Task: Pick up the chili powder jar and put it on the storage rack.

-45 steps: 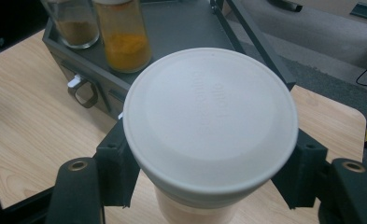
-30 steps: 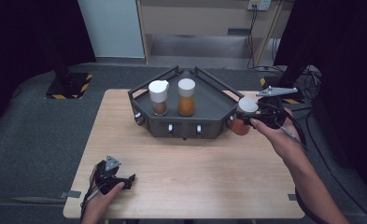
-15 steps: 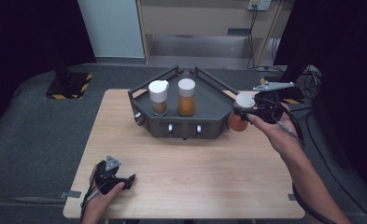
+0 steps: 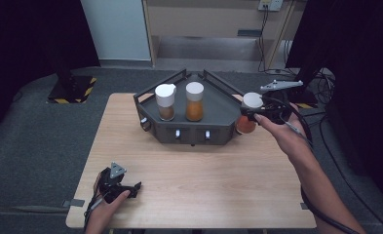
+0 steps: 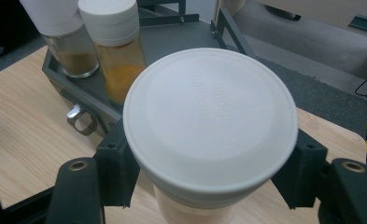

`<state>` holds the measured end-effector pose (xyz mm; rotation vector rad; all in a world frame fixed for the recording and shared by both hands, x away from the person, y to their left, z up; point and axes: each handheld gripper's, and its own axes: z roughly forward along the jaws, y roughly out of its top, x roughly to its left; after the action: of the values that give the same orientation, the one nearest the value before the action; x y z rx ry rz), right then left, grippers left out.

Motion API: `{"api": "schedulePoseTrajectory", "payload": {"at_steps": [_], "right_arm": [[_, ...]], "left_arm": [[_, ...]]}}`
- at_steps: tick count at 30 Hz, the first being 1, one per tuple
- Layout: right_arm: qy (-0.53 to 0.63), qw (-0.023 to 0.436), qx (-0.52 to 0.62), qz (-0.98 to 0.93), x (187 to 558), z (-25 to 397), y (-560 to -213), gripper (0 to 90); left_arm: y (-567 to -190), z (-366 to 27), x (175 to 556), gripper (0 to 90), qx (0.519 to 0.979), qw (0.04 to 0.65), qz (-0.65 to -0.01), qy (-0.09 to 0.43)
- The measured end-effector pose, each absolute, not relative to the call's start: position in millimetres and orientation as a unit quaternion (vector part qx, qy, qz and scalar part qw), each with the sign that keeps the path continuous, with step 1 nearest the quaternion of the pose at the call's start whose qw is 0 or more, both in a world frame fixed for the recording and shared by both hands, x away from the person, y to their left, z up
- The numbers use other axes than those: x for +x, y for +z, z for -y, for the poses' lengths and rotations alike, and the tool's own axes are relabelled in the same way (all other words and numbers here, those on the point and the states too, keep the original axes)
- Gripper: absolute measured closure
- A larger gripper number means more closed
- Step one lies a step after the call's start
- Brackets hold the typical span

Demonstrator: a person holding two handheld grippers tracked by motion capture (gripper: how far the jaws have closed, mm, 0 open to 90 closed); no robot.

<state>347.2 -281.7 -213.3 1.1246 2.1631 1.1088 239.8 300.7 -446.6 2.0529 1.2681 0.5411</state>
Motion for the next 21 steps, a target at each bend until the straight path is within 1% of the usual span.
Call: {"api": "schedulePoseTrajectory", "payload": {"at_steps": [21], "right_arm": [[0.409, 0.231, 0.407, -0.784, 366, 264, -207, 34.0]], "left_arm": [[-447, -301, 240, 0.0, 0.784, 0.328, -0.485, 0.207]]}}
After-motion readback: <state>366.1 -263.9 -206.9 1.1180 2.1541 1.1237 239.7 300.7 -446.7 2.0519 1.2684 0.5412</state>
